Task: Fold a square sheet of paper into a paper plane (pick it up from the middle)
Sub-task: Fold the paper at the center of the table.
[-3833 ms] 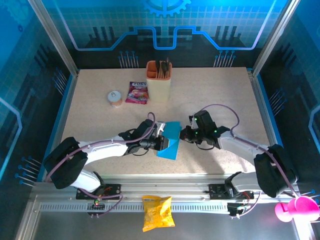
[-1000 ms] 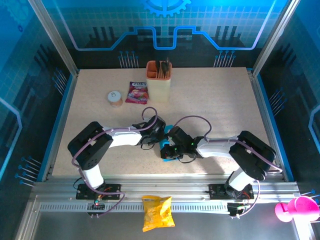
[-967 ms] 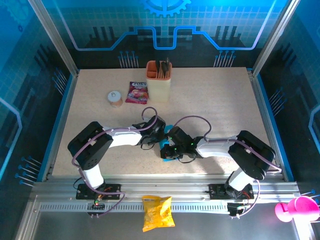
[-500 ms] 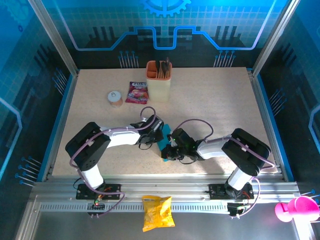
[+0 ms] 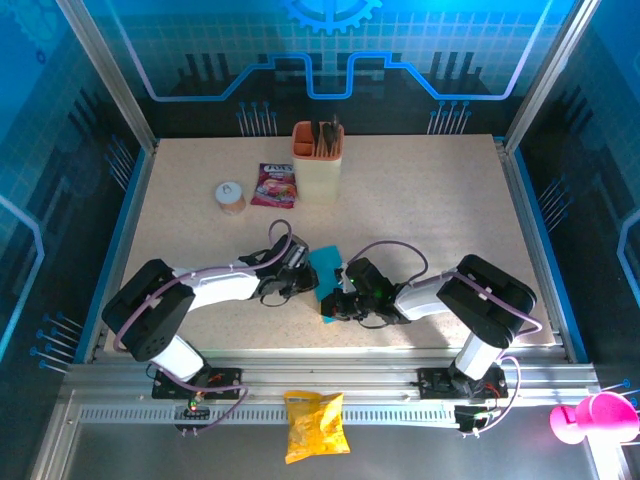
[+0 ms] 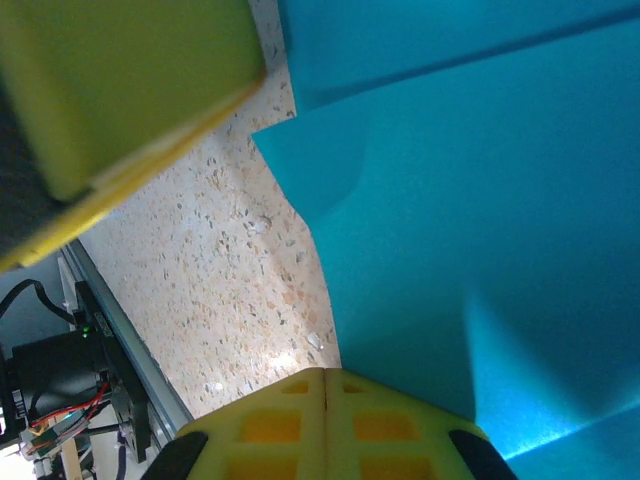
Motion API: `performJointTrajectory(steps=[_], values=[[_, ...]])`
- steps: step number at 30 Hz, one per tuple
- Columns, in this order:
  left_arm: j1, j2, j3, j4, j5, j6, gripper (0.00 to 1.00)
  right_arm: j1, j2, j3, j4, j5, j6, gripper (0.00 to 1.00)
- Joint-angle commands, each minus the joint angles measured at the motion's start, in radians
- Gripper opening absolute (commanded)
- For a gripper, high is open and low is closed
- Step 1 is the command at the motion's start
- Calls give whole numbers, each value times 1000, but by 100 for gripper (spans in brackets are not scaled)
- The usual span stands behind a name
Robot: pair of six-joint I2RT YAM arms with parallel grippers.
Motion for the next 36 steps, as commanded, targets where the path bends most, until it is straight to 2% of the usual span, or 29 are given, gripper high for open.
performJointTrajectory(steps=[1, 7, 16, 25, 36], values=[[1, 18, -21, 80, 49, -17, 14, -2, 42, -55, -133, 37, 8, 0], [4, 64, -9, 140, 64, -19, 13, -2, 49, -60, -127, 37, 13, 0], [36, 161, 8, 137, 39, -48, 7, -2, 54, -82, -142, 45, 38, 0], [78, 205, 110, -23, -19, -37, 7, -5, 93, -96, -186, 40, 82, 0], [123, 285, 285, -122, -31, 32, 7, -9, 141, -128, -178, 37, 110, 0]])
